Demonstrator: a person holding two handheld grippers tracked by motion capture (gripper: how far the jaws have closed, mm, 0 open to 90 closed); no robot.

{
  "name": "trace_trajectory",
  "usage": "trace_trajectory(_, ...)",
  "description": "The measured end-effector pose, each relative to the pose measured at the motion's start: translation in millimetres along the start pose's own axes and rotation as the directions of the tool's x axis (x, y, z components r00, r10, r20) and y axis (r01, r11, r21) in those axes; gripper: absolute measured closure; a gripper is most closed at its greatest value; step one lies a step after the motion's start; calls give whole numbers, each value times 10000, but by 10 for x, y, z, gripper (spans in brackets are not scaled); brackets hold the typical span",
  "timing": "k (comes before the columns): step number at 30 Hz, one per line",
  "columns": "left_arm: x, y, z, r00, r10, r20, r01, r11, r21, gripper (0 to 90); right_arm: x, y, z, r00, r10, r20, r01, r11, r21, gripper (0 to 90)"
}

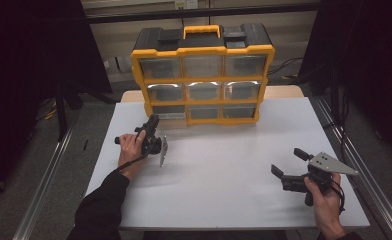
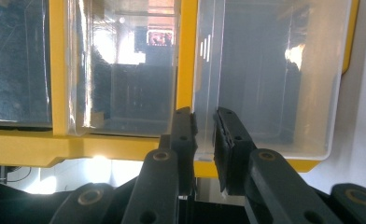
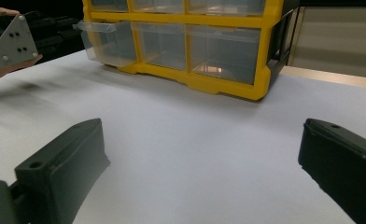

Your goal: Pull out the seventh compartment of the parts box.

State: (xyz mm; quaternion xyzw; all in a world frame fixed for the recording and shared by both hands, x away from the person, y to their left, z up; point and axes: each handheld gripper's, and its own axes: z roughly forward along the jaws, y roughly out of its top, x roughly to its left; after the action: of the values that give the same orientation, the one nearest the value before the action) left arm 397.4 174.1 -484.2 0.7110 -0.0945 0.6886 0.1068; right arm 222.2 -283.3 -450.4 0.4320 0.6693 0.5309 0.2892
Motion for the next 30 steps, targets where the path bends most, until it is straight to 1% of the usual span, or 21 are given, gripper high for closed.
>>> trace_trajectory(1,-15,-4,9,9997,-217,-79,216,9996,-153,791,1,0,-1,10000,17,0,-17,10000,9,5)
trace_trajectory(2,-10,-3,7,9999,-132,49,132,9998,-117,791,1,0,0,10000,20,1,-20,10000,10,5)
trace_trajectory(3,-35,-13,24,9995,-325,33,326,9991,-288,792,1,0,0,10000,20,3,-20,10000,14,4)
trace_trajectory(4,-39,-11,11,9997,-210,-111,208,9996,-165,792,1,0,1,10000,7,5,-7,10000,7,4)
trace_trajectory(5,-24,-4,0,9999,-120,36,120,9999,-3,793,1,0,1,10000,-1,3,1,10000,8,5)
trace_trajectory(6,-19,-3,1,9999,-86,70,86,10000,-30,793,3,0,1,10000,4,-16,-4,10000,12,4)
trace_trajectory(7,-38,-6,8,9997,-261,-18,261,9995,-192,793,3,0,1,10000,2,-18,-2,10000,11,5)
trace_trajectory(10,-28,-3,-5,9999,-136,-101,135,9998,-125,793,1,-1,0,10000,20,2,-20,10000,17,5)
trace_trajectory(11,-44,-3,6,9991,-414,-119,410,9987,-307,794,0,-1,1,10000,20,5,-20,10000,17,4)
trace_trajectory(13,-28,-1,-26,9999,-140,30,140,9999,-35,794,1,0,0,10000,22,1,-22,10000,15,5)
trace_trajectory(15,-22,-4,-38,9999,-122,59,123,9998,-161,793,1,-1,0,10000,-2,-10,2,10000,5,5)
trace_trajectory(17,-56,-9,-49,9985,-525,-136,522,9984,-221,794,1,0,0,10000,19,-6,-19,10000,6,5)
trace_trajectory(19,-33,-9,-58,9997,-240,84,242,9994,-243,794,0,0,0,10000,6,-3,-6,10000,-5,5)
trace_trajectory(21,-18,-2,-68,10000,-64,10,64,9996,-274,794,4,0,-1,10000,24,-20,-24,10000,8,5)
trace_trajectory(23,-18,-1,-72,9999,-115,11,115,9995,-307,794,2,0,1,10000,6,-20,-6,10000,7,5)
trace_trajectory(24,-18,2,-84,9997,-177,153,179,9998,-121,794,1,0,1,10000,3,-7,-3,10000,0,5)
trace_trajectory(25,-20,14,-78,9994,-338,121,340,9992,-205,794,0,0,1,10000,5,-14,-5,10000,1,5)
trace_trajectory(26,-46,12,-74,9973,-711,-179,704,9969,-356,794,1,-1,2,10000,10,-14,-10,10000,-15,5)
trace_trajectory(27,-13,10,-90,9998,-142,101,144,9997,-184,794,1,0,0,10000,4,-23,-4,10000,0,5)
trace_trajectory(28,-7,13,-102,10000,29,7,-29,10000,-71,794,1,0,0,10000,-4,-29,4,10000,0,5)
trace_trajectory(30,-14,11,-101,9999,-101,120,102,9999,-130,794,3,1,-1,10000,17,-24,-17,10000,7,5)
